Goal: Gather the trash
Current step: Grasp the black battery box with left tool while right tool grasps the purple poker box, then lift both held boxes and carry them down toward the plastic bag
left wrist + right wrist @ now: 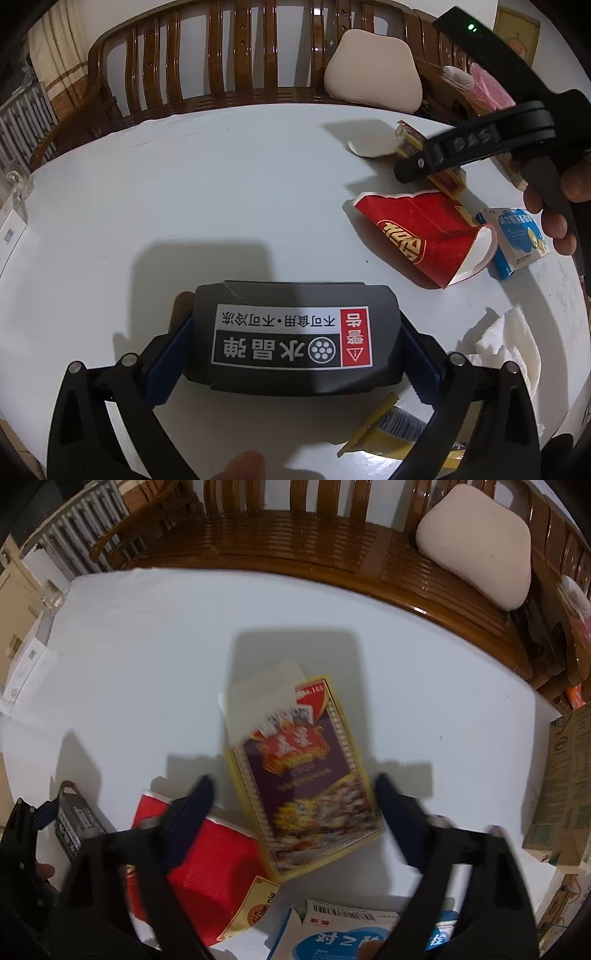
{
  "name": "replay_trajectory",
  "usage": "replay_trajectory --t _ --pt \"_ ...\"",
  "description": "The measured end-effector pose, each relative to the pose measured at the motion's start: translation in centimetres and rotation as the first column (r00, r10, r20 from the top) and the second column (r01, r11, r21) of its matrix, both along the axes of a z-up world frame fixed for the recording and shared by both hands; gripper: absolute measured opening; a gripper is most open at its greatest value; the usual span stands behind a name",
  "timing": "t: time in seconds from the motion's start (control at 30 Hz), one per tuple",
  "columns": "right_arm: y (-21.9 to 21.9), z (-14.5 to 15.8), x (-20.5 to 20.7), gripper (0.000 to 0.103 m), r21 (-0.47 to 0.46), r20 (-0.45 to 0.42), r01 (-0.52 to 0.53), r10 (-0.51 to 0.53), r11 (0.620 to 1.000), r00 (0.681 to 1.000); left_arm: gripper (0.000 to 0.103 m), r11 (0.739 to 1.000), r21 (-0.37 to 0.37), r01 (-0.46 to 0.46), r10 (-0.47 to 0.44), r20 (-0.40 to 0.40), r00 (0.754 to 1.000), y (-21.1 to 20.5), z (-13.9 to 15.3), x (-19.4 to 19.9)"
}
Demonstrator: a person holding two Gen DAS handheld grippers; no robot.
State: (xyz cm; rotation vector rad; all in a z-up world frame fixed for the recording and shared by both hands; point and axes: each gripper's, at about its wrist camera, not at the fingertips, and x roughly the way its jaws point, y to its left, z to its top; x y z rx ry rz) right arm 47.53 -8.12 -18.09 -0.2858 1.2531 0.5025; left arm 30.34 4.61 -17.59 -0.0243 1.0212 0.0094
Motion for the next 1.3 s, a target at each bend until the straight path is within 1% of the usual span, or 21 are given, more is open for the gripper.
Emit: replay_trajectory --t 0.17,0.3,0.67,0.8,1.07,1.3 --pt "0.7 0.4 -0.2 0.063 -0.040 0.029 -0.009 0.010 0.999 1.000 0.096 1.000 0.004 -0.010 0.010 0.000 1.000 0.0 0.0 0.2" --pt "0.9 0.5 -0.4 0.058 -0.044 0.039 -0.009 0.011 0.999 0.999 0.096 1.000 0.000 -0.010 0.010 0.000 1.000 0.0 0.1 0.1" --pt "0.2 2.4 -0.1 0.056 -0.013 0.086 0.033 -0.031 0.999 0.996 0.096 1.000 -0.009 -0.030 0.030 0.006 1.000 0.5 0.4 -0.1" --pt "0.0 3.1 -0.2 0.055 0.009 0.089 0.042 -0.043 0.999 0.995 0.096 1.000 -0.003 -0.031 0.032 0.022 0.999 0.3 0.9 -0.4" --pt "-0.5 5.2 -0.7 0.055 0.036 0.108 0.060 -0.063 0.998 0.992 0.096 0.999 0.006 -0.039 0.039 0.054 0.998 -0.2 3.0 -1.4" --pt "-1.3 7.8 -2.7 0.055 0.054 0.140 0.061 -0.068 0.997 0.988 0.096 0.999 0.015 -0.038 0.037 0.088 0.995 -0.6 5.5 -3.1"
